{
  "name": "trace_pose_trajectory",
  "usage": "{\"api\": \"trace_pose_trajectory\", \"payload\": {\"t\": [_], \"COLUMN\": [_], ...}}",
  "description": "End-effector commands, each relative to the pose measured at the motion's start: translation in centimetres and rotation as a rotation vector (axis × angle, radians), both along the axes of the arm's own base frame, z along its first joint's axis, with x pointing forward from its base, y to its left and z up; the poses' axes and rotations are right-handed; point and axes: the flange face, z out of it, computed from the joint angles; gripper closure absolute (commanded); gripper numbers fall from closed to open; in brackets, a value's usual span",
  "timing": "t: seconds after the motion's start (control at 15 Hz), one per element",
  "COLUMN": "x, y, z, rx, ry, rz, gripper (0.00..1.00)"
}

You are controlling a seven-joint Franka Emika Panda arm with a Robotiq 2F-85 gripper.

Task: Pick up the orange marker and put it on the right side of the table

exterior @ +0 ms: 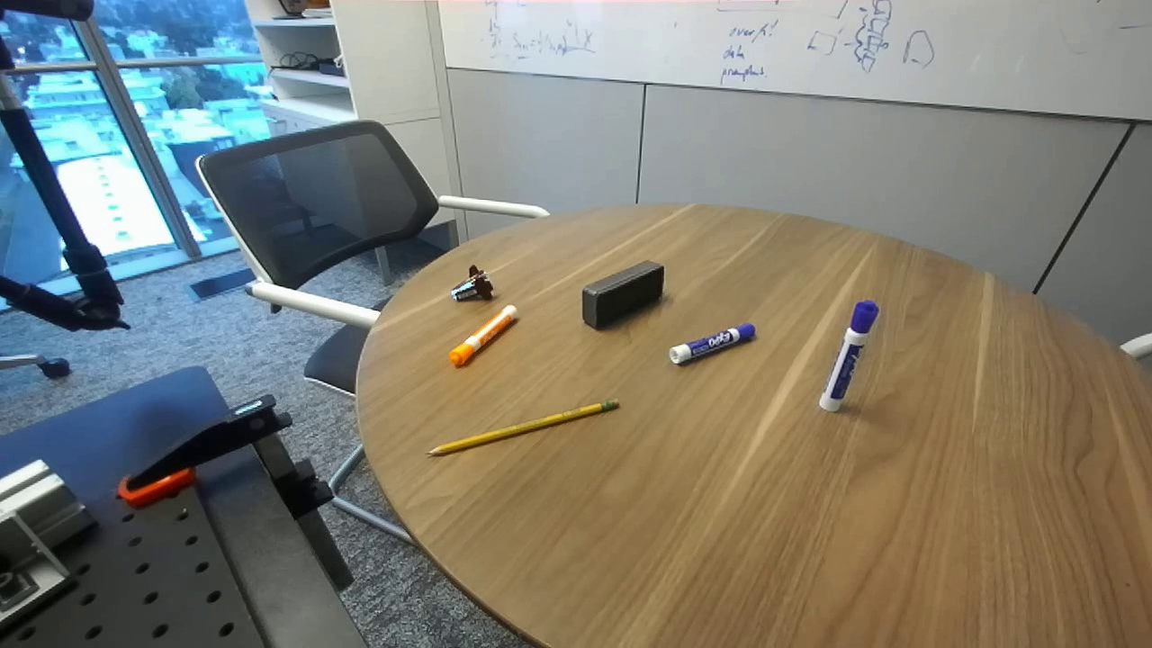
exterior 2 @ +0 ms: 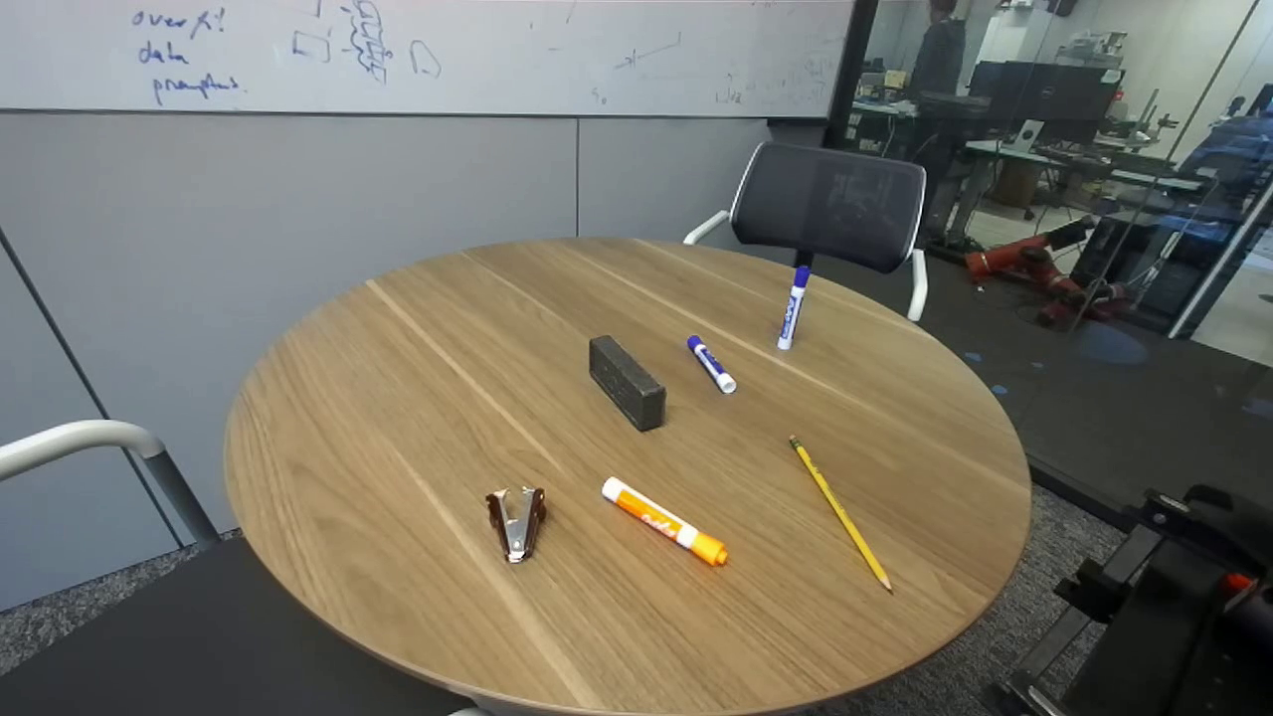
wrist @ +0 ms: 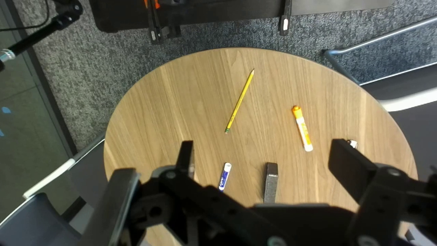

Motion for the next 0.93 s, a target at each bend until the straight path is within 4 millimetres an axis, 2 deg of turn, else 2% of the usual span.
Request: {"api": "trace_pose_trajectory", "payload": {"t": [0.0,0.47,0.87], "x": [5.6,14.4,19.2], "y": [2.0,3.3,4.2], "z": [-5.3,-16.1,-24.7], "rx": [0.038,0.076,0.214], "ry": [0.049,0.062,0.097], "rz": [0.011,0.007,-0.043], "gripper": [0.00,0.00,0.00]}}
